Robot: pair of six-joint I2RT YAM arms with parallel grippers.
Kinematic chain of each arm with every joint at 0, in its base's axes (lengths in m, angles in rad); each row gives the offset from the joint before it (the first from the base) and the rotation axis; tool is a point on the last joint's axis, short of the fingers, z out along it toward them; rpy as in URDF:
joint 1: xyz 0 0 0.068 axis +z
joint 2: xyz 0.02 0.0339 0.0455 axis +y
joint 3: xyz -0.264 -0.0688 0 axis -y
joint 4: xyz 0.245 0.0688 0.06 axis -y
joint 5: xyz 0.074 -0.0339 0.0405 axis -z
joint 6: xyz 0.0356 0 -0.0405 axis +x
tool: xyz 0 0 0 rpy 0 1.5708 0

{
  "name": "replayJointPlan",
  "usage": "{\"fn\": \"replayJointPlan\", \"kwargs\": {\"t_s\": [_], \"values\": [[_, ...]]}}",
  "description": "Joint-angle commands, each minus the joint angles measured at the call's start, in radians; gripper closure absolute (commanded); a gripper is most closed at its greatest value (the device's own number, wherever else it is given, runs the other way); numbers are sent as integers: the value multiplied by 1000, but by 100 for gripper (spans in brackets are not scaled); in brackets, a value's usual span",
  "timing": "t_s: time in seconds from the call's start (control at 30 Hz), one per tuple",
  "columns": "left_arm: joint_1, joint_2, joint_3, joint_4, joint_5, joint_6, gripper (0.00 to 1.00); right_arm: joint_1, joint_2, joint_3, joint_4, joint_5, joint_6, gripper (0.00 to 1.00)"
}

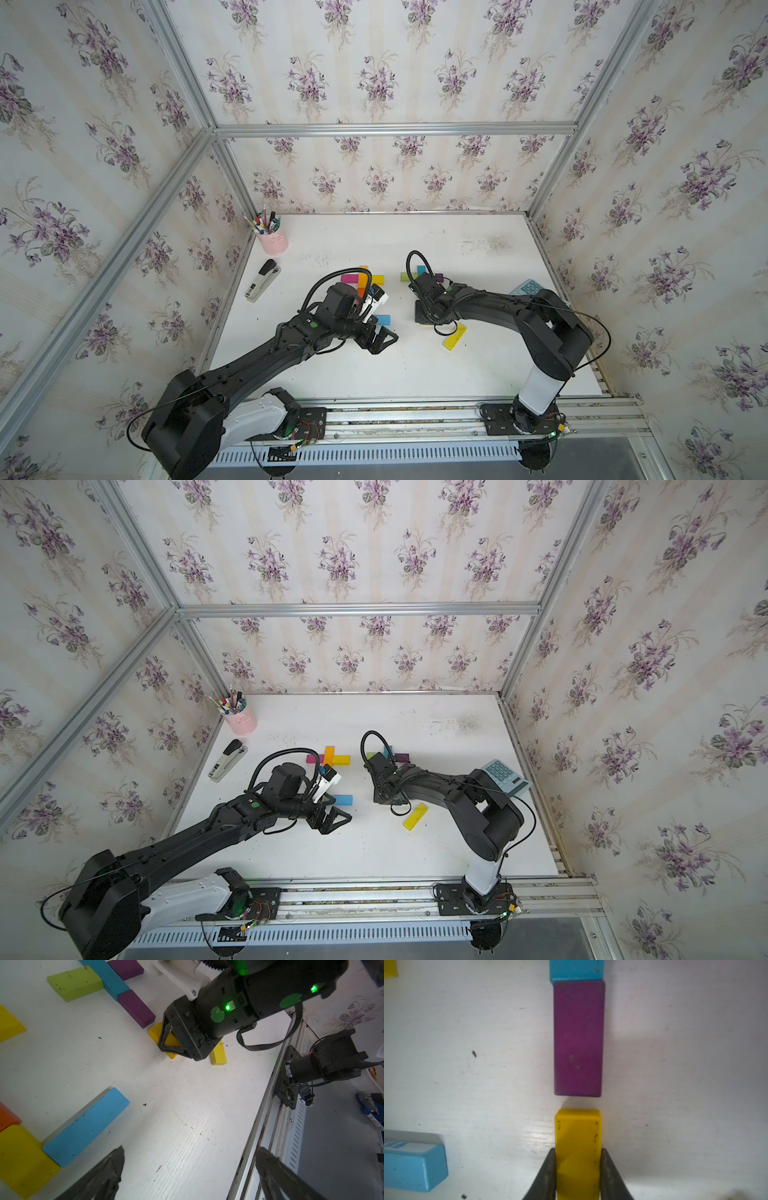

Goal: Assemble the letter t with building blocks
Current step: Assemble the building block at the center of the board.

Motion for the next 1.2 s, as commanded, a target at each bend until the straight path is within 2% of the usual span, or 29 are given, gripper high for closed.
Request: {"fn": "replayJointPlan", "kwargs": {"t_s": [0.0, 1.17], "values": [[2, 5, 9, 15, 19, -2, 0, -2, -1, 3, -29, 21, -7, 76], [4, 29, 9, 19, 38, 3, 0, -13, 31, 37, -10, 15, -18, 73]]}}
